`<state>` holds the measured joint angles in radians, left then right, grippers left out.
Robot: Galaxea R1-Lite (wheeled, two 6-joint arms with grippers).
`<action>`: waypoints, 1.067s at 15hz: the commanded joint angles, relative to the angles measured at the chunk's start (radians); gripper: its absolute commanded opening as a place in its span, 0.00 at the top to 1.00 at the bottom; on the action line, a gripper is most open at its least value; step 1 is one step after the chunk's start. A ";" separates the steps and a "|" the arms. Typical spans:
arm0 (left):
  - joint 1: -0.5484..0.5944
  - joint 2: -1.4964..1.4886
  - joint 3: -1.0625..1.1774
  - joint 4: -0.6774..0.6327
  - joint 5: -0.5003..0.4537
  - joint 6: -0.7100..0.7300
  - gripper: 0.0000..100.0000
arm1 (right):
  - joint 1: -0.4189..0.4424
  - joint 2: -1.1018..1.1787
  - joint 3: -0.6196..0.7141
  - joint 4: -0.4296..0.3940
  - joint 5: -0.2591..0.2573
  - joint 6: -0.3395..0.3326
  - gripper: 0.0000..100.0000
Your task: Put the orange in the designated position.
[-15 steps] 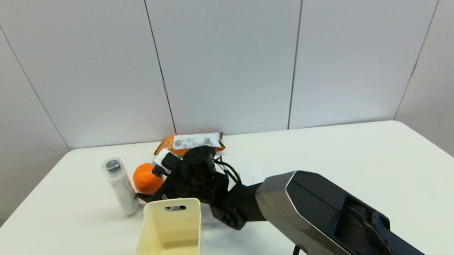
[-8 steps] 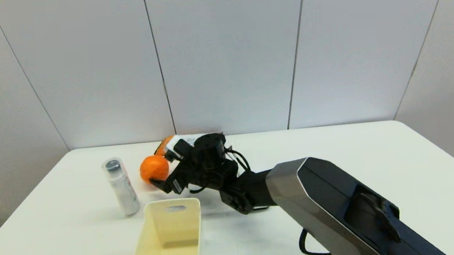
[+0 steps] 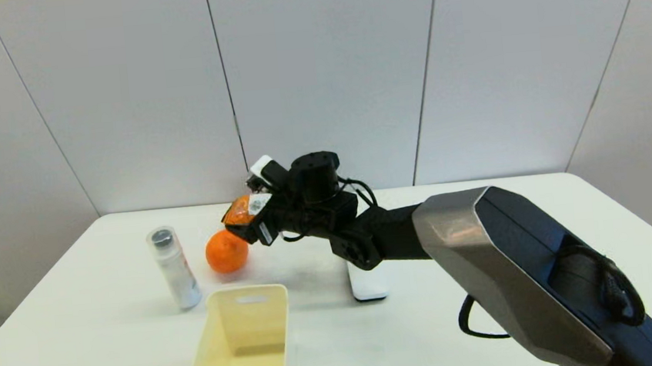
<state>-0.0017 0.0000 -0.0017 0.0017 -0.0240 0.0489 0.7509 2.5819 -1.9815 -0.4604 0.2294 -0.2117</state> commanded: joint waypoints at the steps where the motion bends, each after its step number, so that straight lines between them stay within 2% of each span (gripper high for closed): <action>1: 0.000 0.000 0.000 0.000 -0.001 0.000 0.00 | -0.001 -0.078 0.023 -0.003 -0.001 0.002 0.00; 10: 0.000 0.000 0.000 0.000 -0.001 0.000 0.00 | -0.001 -0.229 0.029 0.013 -0.001 0.006 0.00; 13: 0.000 0.000 0.000 0.000 -0.001 0.000 0.00 | -0.004 -0.373 0.036 0.077 -0.001 0.006 0.00; 16: 0.000 0.000 0.000 0.000 -0.001 0.000 0.00 | -0.034 -0.542 0.112 0.158 -0.004 0.009 0.00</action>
<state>-0.0017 0.0000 -0.0017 0.0017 -0.0245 0.0485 0.7417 2.2198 -1.9334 -0.3640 0.2264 -0.2034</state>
